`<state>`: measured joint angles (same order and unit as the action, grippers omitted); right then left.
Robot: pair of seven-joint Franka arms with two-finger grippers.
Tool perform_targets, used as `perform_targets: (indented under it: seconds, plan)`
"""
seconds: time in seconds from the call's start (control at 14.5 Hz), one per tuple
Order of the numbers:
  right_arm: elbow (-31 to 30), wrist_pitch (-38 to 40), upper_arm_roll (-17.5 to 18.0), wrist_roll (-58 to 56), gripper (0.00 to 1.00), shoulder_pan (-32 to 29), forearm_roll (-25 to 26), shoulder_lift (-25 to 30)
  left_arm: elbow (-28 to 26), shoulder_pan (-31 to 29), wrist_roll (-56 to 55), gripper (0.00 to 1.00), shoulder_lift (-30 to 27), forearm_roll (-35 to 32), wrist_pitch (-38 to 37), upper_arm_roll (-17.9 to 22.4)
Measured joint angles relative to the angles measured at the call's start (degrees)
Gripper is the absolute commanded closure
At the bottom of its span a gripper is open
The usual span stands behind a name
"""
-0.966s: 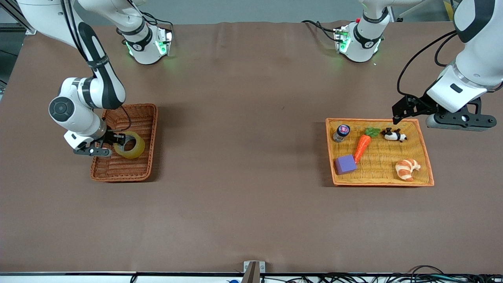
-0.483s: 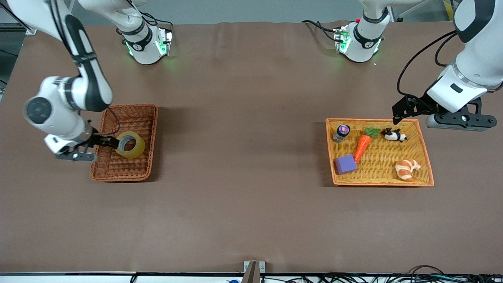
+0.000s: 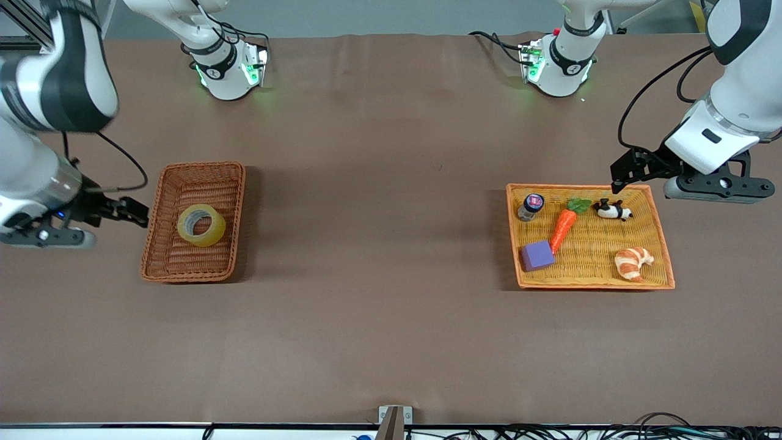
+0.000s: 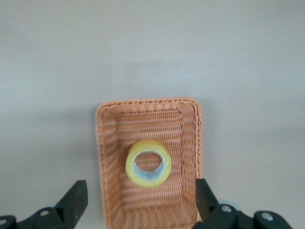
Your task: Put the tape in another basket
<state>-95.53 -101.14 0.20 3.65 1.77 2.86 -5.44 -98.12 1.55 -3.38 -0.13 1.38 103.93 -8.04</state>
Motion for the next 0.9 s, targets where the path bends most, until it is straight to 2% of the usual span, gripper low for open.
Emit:
perform_targets:
  seconds: [0.14, 0.28, 0.9]
  plan:
    - [5.58, 9.53, 0.7, 0.37, 0.0, 0.0, -0.01, 1.8, 0.09, 0.04, 0.0, 0.0, 0.08, 0.0, 0.0, -0.02]
    - [7.81, 13.37, 0.79, 0.37, 0.0, 0.0, -0.19, 3.83, 0.17, 0.06, 0.0, 0.0, 0.15, 0.0, 0.0, -0.04]
    - [7.14, 14.29, 0.07, 0.39, 0.0, -0.03, -0.42, 4.27, 0.21, 0.03, 0.0, 0.0, 0.29, 0.0, 0.0, -0.04]
